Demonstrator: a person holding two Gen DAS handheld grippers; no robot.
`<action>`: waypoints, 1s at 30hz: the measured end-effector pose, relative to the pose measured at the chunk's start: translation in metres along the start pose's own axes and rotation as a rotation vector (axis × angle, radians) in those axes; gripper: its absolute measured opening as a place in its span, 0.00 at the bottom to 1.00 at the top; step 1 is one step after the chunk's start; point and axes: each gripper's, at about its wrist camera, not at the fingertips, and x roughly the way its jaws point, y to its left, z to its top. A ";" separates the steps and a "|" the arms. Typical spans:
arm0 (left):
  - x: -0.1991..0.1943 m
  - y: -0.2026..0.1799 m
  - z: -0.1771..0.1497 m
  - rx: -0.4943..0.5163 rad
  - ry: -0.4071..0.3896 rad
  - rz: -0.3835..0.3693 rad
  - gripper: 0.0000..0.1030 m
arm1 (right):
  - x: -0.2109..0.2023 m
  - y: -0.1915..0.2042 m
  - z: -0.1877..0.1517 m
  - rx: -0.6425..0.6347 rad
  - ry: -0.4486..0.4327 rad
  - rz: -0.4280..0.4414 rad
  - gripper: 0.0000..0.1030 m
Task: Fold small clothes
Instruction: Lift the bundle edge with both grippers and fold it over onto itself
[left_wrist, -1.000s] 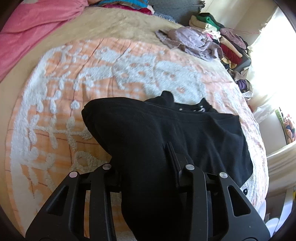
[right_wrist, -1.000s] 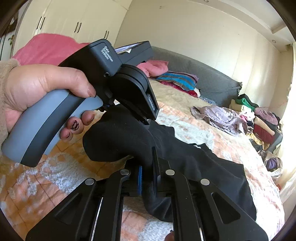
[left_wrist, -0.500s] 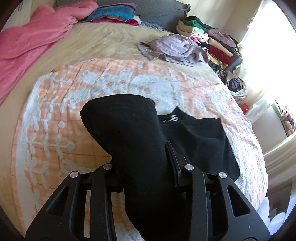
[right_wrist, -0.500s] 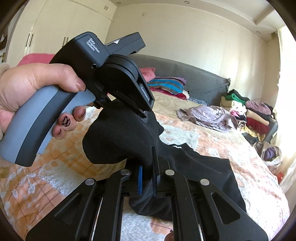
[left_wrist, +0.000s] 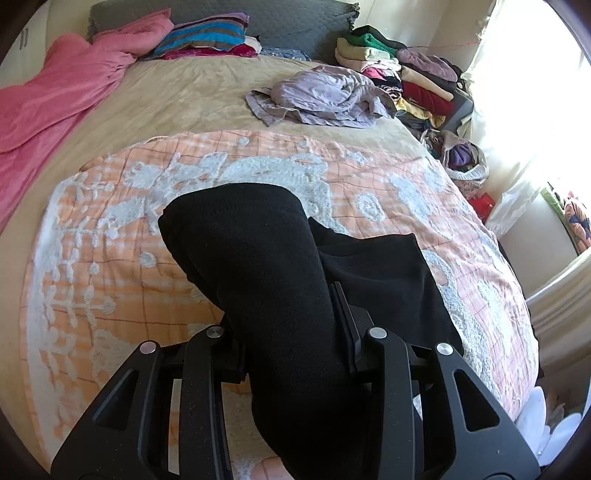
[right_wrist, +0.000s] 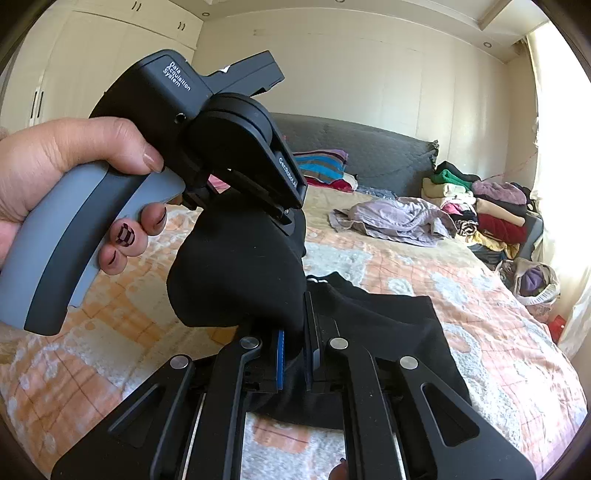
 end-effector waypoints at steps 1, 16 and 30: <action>0.001 -0.003 0.000 0.002 0.000 0.001 0.27 | 0.000 -0.002 -0.001 0.002 0.000 -0.003 0.06; 0.040 -0.056 0.003 0.044 0.064 0.009 0.35 | 0.012 -0.045 -0.027 0.101 0.080 -0.021 0.06; 0.080 -0.095 0.013 0.022 0.128 -0.098 0.72 | 0.042 -0.115 -0.067 0.496 0.235 0.120 0.08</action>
